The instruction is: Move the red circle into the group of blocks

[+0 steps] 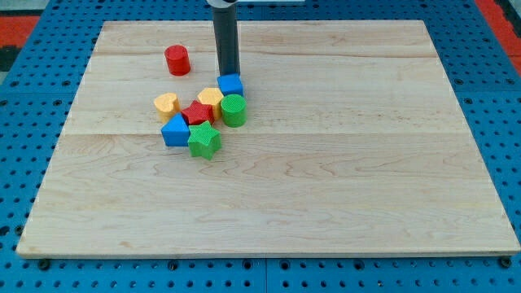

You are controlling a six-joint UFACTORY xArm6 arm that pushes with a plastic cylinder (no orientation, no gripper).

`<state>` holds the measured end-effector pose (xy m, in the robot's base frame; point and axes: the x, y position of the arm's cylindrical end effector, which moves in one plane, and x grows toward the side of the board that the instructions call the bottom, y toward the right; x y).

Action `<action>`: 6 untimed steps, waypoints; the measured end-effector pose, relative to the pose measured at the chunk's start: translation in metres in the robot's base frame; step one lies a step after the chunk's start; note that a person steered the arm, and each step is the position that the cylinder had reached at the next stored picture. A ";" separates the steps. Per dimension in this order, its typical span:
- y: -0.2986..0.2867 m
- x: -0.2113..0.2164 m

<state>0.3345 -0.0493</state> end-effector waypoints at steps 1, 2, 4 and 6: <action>0.000 0.017; 0.000 0.019; -0.010 -0.042; -0.114 -0.074</action>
<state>0.2604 -0.1638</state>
